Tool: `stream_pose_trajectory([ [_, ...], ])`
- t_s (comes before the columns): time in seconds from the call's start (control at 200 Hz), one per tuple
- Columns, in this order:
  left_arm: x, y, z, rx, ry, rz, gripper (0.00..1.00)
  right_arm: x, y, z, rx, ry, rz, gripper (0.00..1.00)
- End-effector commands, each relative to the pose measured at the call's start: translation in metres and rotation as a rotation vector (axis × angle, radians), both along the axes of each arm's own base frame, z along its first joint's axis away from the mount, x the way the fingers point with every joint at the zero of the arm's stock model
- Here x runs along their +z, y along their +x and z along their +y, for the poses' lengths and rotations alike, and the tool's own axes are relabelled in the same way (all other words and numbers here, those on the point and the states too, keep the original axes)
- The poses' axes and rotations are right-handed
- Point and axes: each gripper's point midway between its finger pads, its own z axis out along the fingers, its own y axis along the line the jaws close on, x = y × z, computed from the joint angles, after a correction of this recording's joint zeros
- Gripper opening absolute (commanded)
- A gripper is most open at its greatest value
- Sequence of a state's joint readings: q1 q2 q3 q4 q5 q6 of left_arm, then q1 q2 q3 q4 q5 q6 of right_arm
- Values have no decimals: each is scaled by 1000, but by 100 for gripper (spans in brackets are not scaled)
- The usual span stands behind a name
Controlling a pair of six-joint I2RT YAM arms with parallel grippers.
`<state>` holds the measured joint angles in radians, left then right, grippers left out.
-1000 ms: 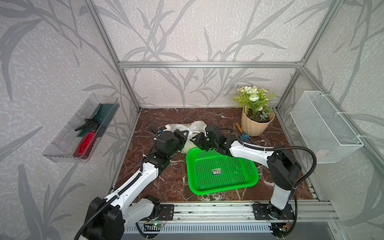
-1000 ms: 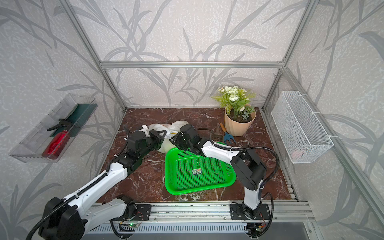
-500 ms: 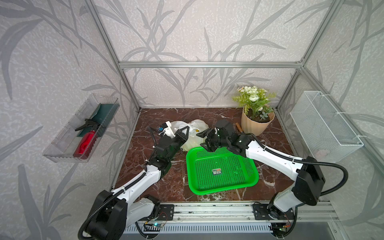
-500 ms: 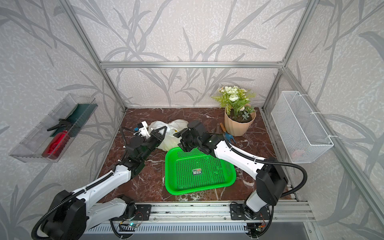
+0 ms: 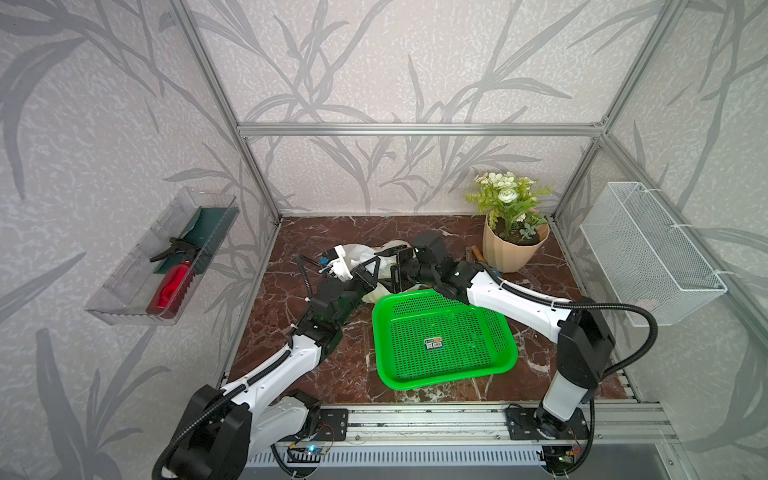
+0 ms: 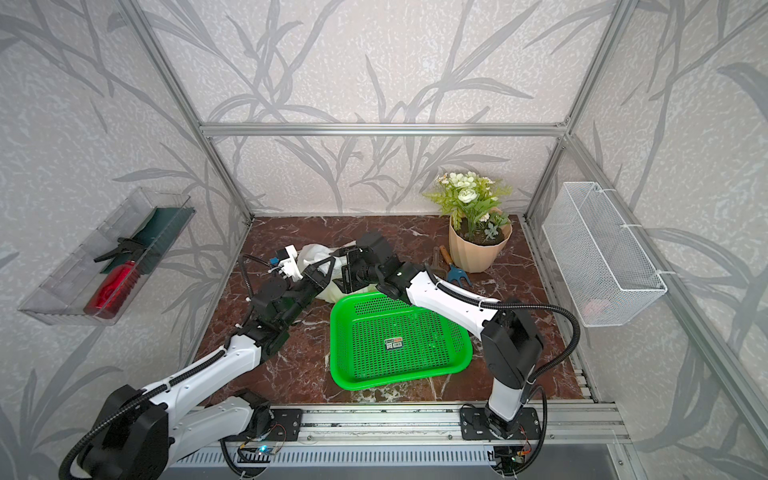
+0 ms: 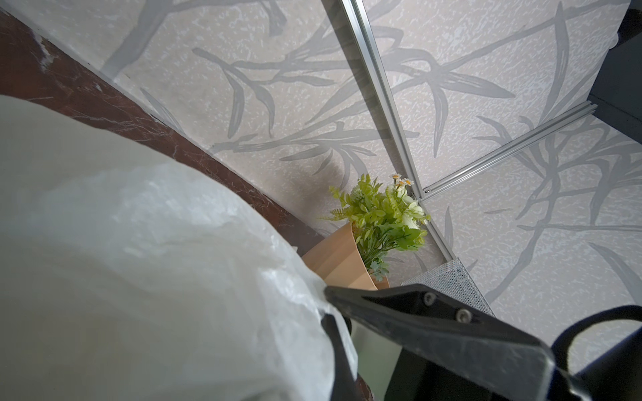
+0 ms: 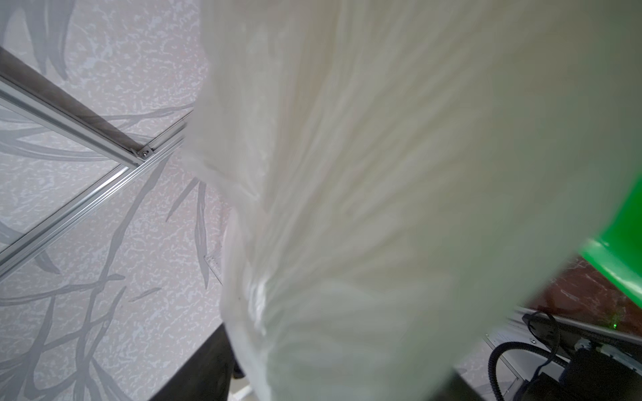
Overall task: Place the banana into a plastic bag & tie a knot
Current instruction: Cross the plastic bag at the center of the board.
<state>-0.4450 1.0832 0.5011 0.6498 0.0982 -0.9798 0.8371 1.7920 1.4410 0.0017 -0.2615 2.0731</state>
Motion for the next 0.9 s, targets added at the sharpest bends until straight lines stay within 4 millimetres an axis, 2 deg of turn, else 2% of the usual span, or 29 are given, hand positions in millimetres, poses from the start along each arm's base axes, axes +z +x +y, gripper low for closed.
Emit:
stream_pose_trajectory([
  [0.0,11,-6,0,-5,7,-48,0,7,12,13,-80,108,126,72],
  [0.09,11,-8,-1,-8,9,-50,0,4,16,16,-78,99,131,66],
  [0.21,11,-10,1,-4,15,-49,0,-4,16,10,-93,74,142,62],
  [0.405,9,-13,2,-6,32,-46,0,-6,15,-2,-113,62,145,63],
  [0.515,9,-12,2,-5,43,-46,0,-1,7,-7,-93,64,159,65],
  [0.64,9,-12,1,-10,57,-48,0,3,-6,-24,-93,42,167,67],
  [0.675,8,-12,1,-10,61,-47,0,-6,-8,-28,-100,20,179,68],
  [0.69,8,-12,1,-11,62,-48,0,4,-10,-33,-103,30,168,69],
  [0.735,7,-12,0,-14,66,-47,0,3,-12,-37,-109,23,169,70],
  [0.85,6,-12,-2,-24,70,-44,0,-1,-8,-33,-109,34,176,70],
  [0.895,5,-13,-2,-27,75,-40,0,5,-5,-30,-105,43,165,71],
])
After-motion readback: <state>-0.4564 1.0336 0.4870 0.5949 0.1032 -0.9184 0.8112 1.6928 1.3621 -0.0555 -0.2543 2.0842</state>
